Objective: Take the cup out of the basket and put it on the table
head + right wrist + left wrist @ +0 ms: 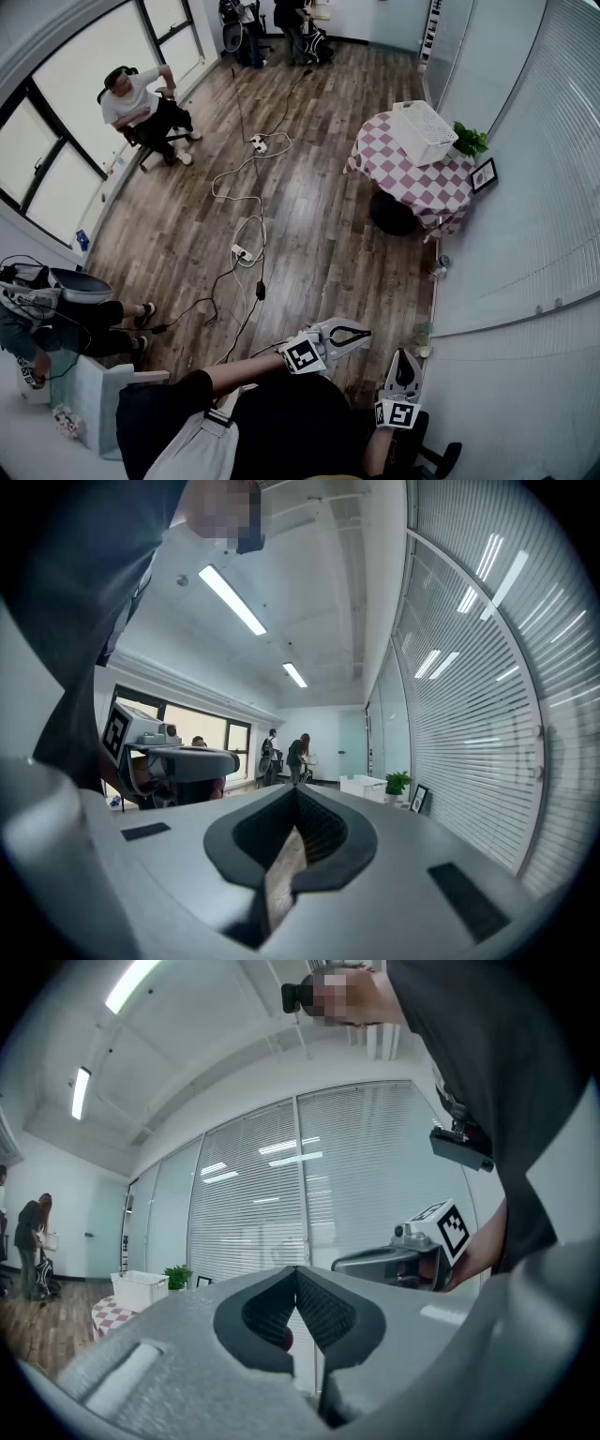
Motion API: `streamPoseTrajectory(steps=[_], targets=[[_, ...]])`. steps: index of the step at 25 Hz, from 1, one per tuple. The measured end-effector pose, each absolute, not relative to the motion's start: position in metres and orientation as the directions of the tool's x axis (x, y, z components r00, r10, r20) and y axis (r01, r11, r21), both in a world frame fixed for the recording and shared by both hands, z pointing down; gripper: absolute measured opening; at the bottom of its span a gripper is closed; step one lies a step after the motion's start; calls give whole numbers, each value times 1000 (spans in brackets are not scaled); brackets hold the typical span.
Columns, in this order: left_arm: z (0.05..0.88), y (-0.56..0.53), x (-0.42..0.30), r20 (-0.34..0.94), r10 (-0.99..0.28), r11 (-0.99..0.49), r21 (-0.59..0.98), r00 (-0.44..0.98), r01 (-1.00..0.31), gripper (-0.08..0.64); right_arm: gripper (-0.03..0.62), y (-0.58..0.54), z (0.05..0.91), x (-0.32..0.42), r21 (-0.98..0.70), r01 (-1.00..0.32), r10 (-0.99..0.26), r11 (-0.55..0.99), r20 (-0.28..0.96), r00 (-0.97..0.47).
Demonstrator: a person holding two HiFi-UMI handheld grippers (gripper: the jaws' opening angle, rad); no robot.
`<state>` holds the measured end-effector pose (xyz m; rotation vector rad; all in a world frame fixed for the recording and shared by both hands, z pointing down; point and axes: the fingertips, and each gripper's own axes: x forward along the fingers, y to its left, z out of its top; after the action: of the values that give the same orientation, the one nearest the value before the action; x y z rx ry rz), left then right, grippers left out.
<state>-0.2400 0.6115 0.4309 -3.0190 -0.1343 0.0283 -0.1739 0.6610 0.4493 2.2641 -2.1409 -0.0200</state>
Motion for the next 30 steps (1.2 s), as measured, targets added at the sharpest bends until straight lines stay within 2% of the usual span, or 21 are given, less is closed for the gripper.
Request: streamPoseTrajectory(steps=[13,18,22,26,30], targets=[[450,564,-259,-9,59,-998,-30,998,58,6,11,602,447,-228,24,-996,-996,84,11,-84],[449,537,-265,-58,28,-1000,-11,998,28,6,11,582,459,-231,68,-996,-998,56,44,-53],[442,512,-279,-50,-17,-1000,-16,999,-17,6,11,560,458,-236,60,-998,-998,-10,58,14],[441,483,-289,-7,-47,-999,0,999,-47,6,11,536,458,-242,66,-998,-992,-15,121,22],[437,465,-299,-19,-54,-998,-38,998,-55,6,11,515,449,-257,62,-998,-997,-7,81,12]])
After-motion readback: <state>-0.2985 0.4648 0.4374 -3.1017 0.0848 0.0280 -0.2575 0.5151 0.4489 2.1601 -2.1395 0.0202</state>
